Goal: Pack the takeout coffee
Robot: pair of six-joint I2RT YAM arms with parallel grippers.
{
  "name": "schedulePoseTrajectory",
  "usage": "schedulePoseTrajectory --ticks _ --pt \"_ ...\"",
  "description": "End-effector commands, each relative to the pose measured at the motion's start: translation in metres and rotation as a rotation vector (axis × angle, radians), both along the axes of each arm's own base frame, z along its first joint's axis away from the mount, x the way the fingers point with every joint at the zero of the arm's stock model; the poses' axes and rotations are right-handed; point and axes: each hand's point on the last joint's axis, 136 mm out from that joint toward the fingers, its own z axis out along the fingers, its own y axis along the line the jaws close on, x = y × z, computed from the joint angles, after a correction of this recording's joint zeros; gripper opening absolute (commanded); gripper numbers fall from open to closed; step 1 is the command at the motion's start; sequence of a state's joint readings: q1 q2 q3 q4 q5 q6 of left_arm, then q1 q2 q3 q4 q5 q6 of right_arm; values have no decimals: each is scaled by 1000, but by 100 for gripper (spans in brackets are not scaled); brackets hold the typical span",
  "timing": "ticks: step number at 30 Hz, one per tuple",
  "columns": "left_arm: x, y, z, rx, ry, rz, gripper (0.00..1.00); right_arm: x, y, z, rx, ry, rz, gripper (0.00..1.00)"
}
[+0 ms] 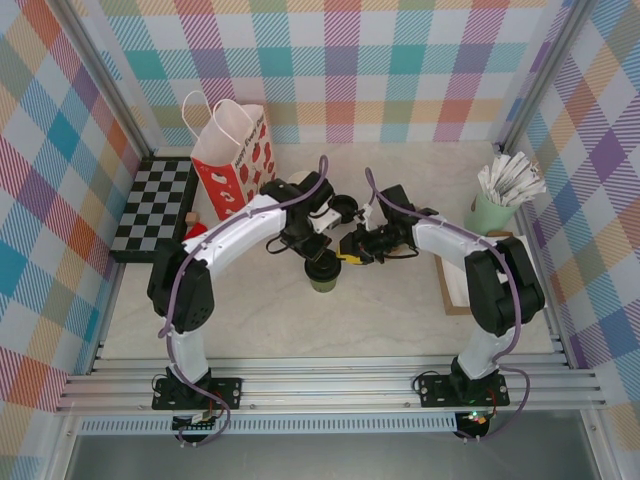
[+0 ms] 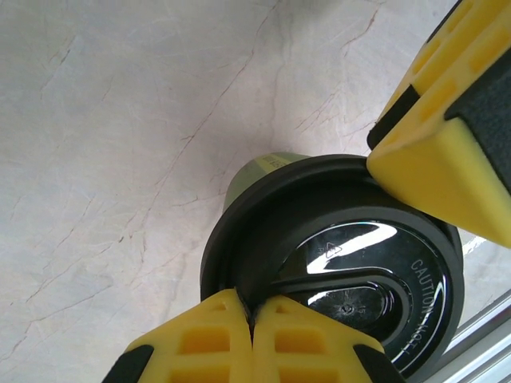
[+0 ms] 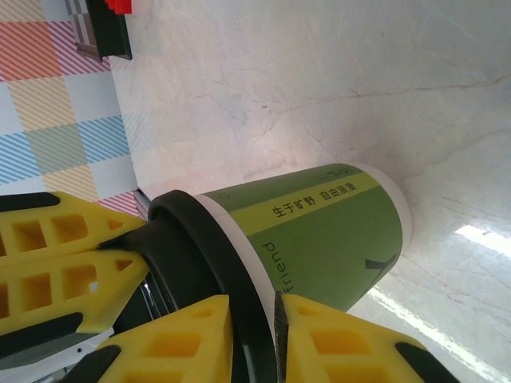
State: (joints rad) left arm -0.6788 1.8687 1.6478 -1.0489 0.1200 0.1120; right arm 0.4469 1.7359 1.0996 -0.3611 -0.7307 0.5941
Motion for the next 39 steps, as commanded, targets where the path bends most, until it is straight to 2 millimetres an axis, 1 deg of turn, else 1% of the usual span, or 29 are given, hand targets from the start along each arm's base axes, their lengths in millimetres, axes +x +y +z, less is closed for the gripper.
schedulePoseTrajectory --ticks 1,3,4,5,6,7,9,10,12,14,15,17,19,24,27,29,33,38,39 --pt "-30 8 -46 28 157 41 0 -50 -38 -95 -305 183 -25 22" --pt "-40 13 -63 31 198 63 0 -66 -46 -119 -345 251 -25 20" --pt "-45 15 -71 38 216 69 0 -71 -48 -125 -353 269 -24 19" --pt "-48 17 -78 45 236 76 0 -71 -46 -125 -341 270 -22 17" --pt "-51 18 -81 48 252 80 0 -66 -42 -118 -325 254 -23 17" --pt "-51 17 -81 47 255 78 0 -60 -39 -109 -309 228 -22 18" --pt "-45 15 -72 28 231 79 0 -42 -29 -79 -270 143 -9 20" --pt "-39 14 -64 13 210 81 0 -33 -24 -64 -249 109 -3 22" --pt "-23 13 -43 -11 157 108 0 -19 -11 -26 -178 34 16 27" --pt "-12 12 -23 -39 114 122 0 -9 0 5 -103 -22 27 31" --pt "-9 10 -13 -55 92 116 0 -5 4 16 -76 -45 27 32" --pt "-6 3 0 -99 62 94 0 2 9 24 -52 -57 22 34" --pt "-5 1 6 -113 36 75 0 8 13 23 -43 -43 22 35" --pt "-6 0 3 -93 58 63 0 17 27 17 2 19 44 38" --pt "-8 -1 -1 -89 62 62 0 17 31 13 5 43 61 40" --pt "-7 -2 -2 -92 62 68 0 14 30 6 -5 61 65 40" --pt "-7 -3 -5 -93 65 85 0 2 24 -13 -41 110 75 39" --pt "-10 -3 -18 -87 90 118 0 -15 10 -48 -114 149 60 38" --pt "-10 -2 -19 -82 90 120 0 -15 9 -51 -119 150 58 37"
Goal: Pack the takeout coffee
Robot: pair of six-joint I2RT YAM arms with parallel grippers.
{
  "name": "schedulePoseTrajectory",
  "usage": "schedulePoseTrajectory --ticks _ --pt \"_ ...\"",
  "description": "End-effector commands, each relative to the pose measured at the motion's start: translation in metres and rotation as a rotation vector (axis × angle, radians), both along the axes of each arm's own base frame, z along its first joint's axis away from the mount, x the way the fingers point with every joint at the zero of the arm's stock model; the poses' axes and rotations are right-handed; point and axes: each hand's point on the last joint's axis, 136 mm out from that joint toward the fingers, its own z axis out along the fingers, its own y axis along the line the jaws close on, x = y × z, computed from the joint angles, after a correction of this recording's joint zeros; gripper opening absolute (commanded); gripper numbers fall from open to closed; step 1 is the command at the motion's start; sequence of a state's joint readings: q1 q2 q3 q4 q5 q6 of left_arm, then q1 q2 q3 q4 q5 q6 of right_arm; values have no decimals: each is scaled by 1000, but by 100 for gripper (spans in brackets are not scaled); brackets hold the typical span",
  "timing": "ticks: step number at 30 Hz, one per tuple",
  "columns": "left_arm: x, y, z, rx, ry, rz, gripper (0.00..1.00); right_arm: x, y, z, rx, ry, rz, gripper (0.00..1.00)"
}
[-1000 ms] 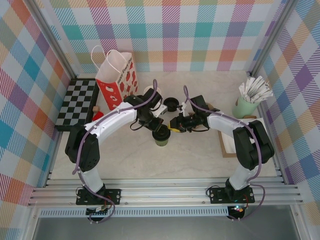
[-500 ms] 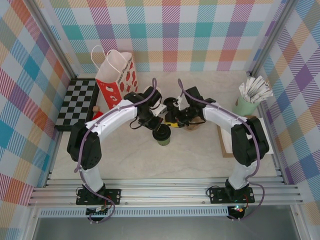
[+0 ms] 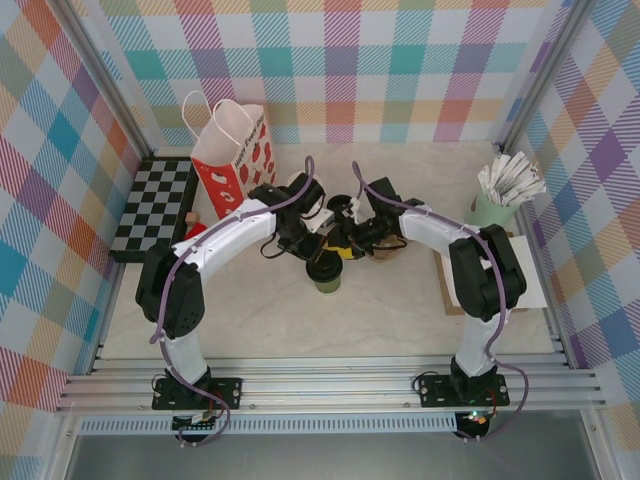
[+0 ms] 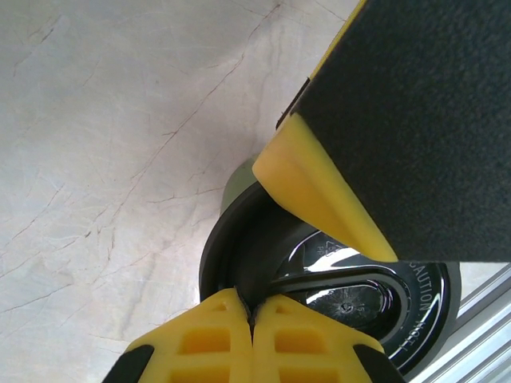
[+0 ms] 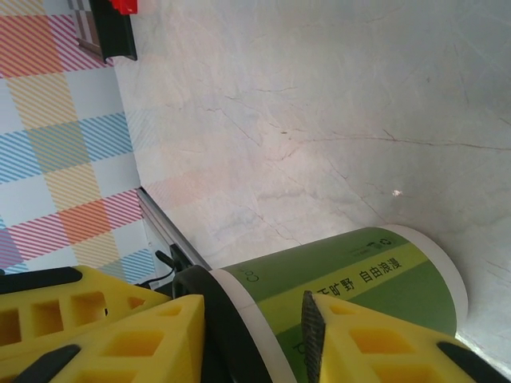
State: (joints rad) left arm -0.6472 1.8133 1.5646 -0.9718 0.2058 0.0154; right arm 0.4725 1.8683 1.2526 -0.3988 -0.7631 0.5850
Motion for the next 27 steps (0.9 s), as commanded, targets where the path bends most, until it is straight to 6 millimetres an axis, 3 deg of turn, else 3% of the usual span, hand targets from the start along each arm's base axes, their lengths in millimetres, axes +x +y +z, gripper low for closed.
schedulePoseTrajectory --ticks 1,3,6,9,10,11,12,13,19,27 --pt "-7 0 -22 31 50 17 0 -33 -15 -48 -133 120 15 37" --pt "-4 2 -15 43 37 23 0 -25 -11 -34 -101 84 11 38" --pt "3 3 10 42 -3 49 0 -5 -8 3 -71 -30 -20 46" --pt "9 7 32 39 -45 120 0 15 -21 34 -81 -142 -127 58" --pt "9 9 36 38 -50 152 0 18 -28 39 -95 -172 -161 64" --pt "9 10 39 32 -48 182 0 20 -33 40 -116 -197 -183 77" --pt "7 10 41 29 -45 215 0 19 -38 40 -133 -217 -201 97" --pt "7 11 43 30 -46 255 0 18 -43 40 -146 -232 -221 100" --pt "9 24 49 28 -27 555 0 9 -64 35 -117 -271 -397 100" --pt "15 17 29 -24 59 841 0 -19 -46 34 47 -341 -330 100"
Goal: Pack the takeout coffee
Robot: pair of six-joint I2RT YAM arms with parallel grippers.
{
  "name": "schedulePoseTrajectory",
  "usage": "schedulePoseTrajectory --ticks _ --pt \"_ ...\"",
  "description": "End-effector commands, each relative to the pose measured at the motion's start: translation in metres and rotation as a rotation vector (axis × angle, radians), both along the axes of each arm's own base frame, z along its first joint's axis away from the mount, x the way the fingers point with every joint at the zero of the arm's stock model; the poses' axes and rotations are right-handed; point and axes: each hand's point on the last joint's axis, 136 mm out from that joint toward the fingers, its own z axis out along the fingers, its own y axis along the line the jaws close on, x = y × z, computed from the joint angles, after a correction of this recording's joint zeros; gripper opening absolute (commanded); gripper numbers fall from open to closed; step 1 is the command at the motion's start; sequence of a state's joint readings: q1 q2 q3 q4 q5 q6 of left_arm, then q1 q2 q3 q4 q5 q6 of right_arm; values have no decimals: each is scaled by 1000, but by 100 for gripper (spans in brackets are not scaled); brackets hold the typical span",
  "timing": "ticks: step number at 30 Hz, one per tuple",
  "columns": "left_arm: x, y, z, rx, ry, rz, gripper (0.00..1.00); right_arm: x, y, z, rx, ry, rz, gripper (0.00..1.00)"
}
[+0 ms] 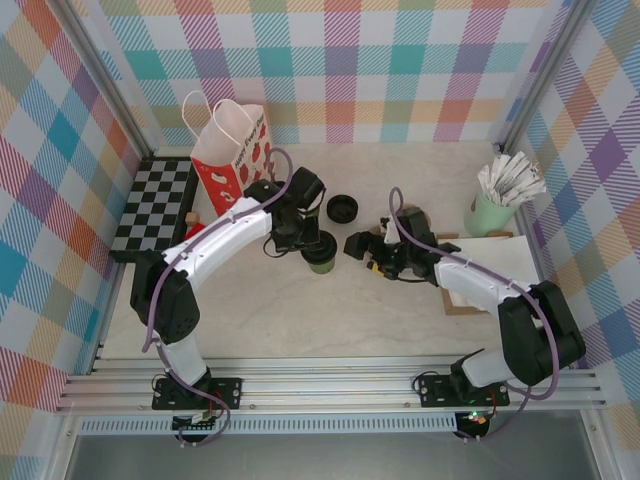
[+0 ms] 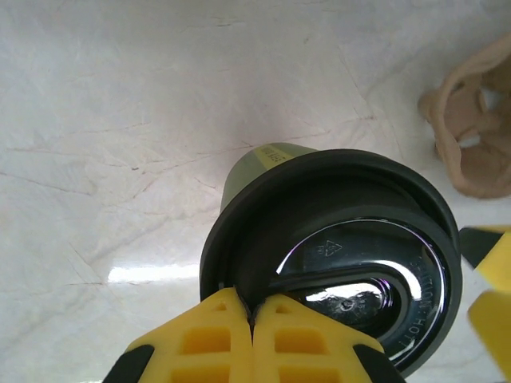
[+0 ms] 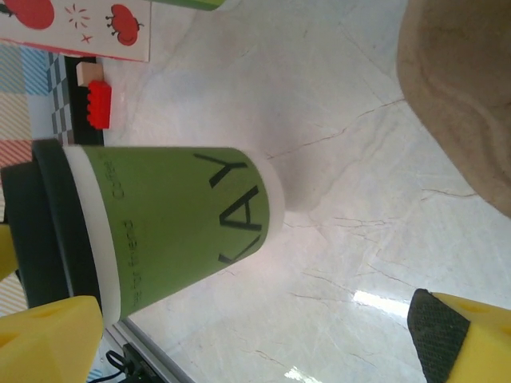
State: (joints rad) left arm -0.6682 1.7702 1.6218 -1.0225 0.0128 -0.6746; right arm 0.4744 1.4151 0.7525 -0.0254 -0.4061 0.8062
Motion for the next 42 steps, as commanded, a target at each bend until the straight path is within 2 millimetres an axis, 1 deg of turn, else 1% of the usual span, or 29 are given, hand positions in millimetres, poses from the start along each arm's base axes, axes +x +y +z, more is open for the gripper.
schedulePoseTrajectory --ticks 1,4,7,11,16,18,21,24,26,29,32,33,34,36,38,42 --pt "-1 3 -1 7 31 191 0 -1 20 26 123 -116 37 100" --pt "-3 15 -6 88 63 253 0 -7 26 20 161 -113 37 99" --pt "-3 9 -13 64 70 251 0 -9 34 17 167 -119 64 99" --pt "-5 10 -21 89 91 243 0 -9 44 19 191 -131 110 99" --pt "-6 8 -30 99 111 231 0 -8 46 4 154 -99 127 99" --pt "-7 7 -32 103 117 227 0 -7 48 2 156 -93 138 99" --pt "-7 8 -34 115 115 221 0 -4 53 5 170 -96 147 98" --pt "-8 9 -37 125 119 219 0 1 53 1 153 -96 129 98" --pt "-9 7 -39 123 125 218 0 3 51 -8 127 -82 108 98" --pt "-9 6 -42 120 134 212 0 3 45 -29 56 -36 86 97" --pt "-10 5 -45 119 137 206 0 -2 39 -53 -9 4 76 96" --pt "-10 5 -45 119 138 205 0 -4 37 -59 -21 27 64 96" --pt "-10 5 -45 117 135 203 0 -5 35 -61 -24 36 60 95" --pt "-10 5 -44 118 132 196 0 -5 35 -56 -24 20 66 95" --pt "-9 5 -43 121 128 182 0 -4 37 -40 -8 -30 86 95" --pt "-6 2 -37 125 113 124 0 1 44 11 47 -133 132 97"
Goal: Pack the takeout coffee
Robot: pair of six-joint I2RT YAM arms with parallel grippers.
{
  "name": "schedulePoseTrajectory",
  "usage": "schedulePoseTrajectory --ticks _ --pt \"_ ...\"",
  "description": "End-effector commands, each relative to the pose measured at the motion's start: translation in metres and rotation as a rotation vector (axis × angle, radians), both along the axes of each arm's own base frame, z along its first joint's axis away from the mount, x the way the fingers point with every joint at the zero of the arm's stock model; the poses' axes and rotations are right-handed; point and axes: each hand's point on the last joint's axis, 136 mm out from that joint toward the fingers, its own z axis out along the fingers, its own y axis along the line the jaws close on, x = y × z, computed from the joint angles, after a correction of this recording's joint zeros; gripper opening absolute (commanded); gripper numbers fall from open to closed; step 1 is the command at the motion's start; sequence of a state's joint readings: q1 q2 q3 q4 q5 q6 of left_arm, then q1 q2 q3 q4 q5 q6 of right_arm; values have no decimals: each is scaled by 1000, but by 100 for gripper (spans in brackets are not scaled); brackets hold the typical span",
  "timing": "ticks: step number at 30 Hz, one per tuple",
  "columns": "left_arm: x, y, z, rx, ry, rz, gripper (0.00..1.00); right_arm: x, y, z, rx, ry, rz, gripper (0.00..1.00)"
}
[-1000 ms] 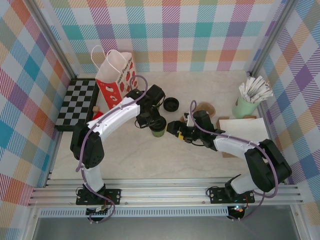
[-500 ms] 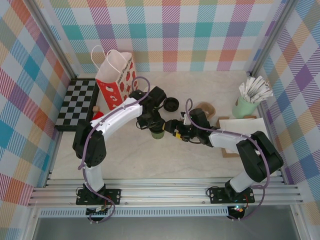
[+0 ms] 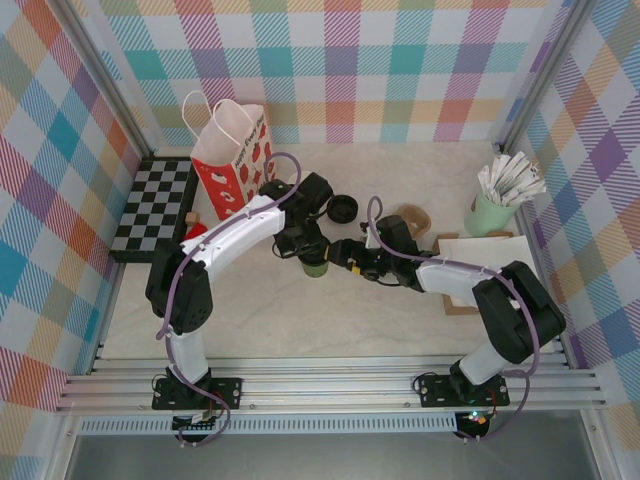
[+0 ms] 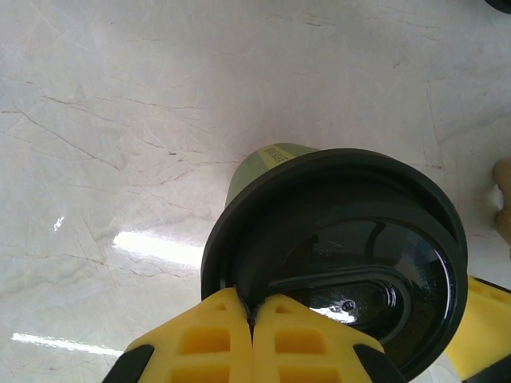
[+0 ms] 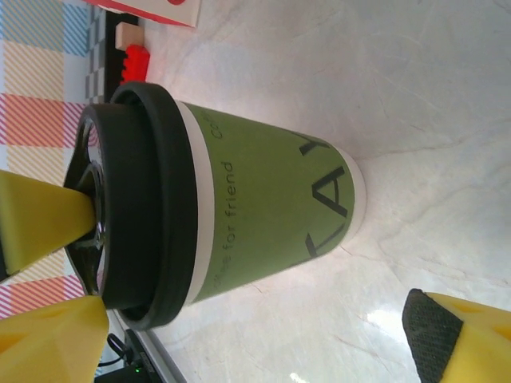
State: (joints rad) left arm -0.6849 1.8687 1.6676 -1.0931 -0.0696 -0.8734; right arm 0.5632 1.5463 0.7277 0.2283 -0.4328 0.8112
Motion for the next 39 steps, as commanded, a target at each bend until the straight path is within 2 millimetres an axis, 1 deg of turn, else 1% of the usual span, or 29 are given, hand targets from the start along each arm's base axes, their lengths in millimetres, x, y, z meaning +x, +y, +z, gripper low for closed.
schedulePoseTrajectory --ticks 1,3,4,7,9,10,12,14,17,19,21,22,23,26,29,33,36,39 --pt "-7 -6 -9 25 43 -84 0 5 1 35 -4 -71 30 97" --pt "-6 -6 -6 30 37 -106 0 9 5 51 17 -74 50 97" --pt "-5 -6 -5 32 35 -111 0 10 9 54 24 -65 64 97" --pt "-5 -9 -6 24 41 -117 0 16 17 49 41 -28 76 97" --pt "-5 -10 -7 22 48 -116 0 21 21 41 42 13 72 96" --pt "-6 -11 -8 18 52 -117 0 22 21 33 31 42 57 96" --pt "-5 -11 -7 14 45 -113 0 24 16 14 -6 94 7 96" --pt "-4 -11 -4 8 31 -113 0 23 13 0 -27 135 -17 96" --pt "-2 -14 -1 -16 17 -115 0 19 14 -13 -31 190 -12 95" --pt "0 -17 2 -32 7 -122 0 17 10 -22 -52 213 -32 95" --pt "3 -15 6 -30 -9 -119 0 15 3 -30 -96 239 -52 95" --pt "4 -14 10 -34 -24 -119 3 11 -1 -36 -121 261 -58 95" --pt "6 -13 14 -44 -39 -118 11 9 -4 -40 -146 281 -67 95" --pt "12 -18 29 -122 -106 -127 25 -1 -15 -54 -215 348 -83 95" --pt "17 -18 47 -181 -187 -141 37 -5 -16 -58 -228 376 -72 94" --pt "20 -6 72 -201 -290 -134 51 -3 -11 -49 -213 368 -58 95" --pt "20 6 87 -205 -346 -124 59 5 -5 -34 -191 344 -53 95" --pt "20 22 98 -187 -396 -103 73 12 0 -13 -177 298 -35 96"
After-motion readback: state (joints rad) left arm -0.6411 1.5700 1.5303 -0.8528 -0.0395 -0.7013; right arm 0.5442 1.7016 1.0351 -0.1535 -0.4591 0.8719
